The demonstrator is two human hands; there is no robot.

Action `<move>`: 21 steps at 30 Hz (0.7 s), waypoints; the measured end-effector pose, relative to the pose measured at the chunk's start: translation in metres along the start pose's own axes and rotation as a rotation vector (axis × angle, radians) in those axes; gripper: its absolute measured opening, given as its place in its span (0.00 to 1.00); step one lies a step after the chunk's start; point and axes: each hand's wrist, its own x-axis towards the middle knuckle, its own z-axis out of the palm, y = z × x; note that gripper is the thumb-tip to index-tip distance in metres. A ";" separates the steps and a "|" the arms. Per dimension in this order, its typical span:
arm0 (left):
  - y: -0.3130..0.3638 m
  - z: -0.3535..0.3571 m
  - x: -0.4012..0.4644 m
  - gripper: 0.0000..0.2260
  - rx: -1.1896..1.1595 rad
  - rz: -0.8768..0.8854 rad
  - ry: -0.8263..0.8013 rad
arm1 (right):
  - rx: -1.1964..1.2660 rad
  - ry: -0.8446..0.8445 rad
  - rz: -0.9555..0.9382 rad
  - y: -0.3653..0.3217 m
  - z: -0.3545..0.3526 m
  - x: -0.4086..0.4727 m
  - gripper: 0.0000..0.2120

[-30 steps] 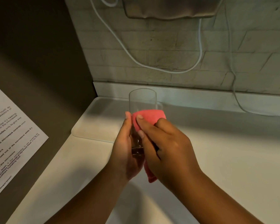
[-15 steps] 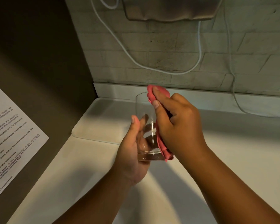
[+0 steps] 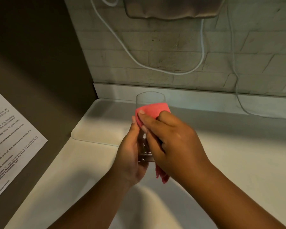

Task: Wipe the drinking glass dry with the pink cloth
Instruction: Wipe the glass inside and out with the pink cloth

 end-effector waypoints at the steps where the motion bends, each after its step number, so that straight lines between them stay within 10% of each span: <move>1: 0.001 0.004 -0.001 0.26 0.022 0.009 -0.013 | -0.007 0.009 -0.006 0.003 -0.001 0.006 0.20; 13: -0.003 0.007 -0.003 0.34 -0.021 -0.044 0.005 | 0.206 0.263 0.267 0.028 0.019 0.009 0.17; 21: 0.005 -0.002 0.009 0.32 0.012 -0.034 0.129 | 0.129 0.012 0.118 0.006 0.018 -0.014 0.18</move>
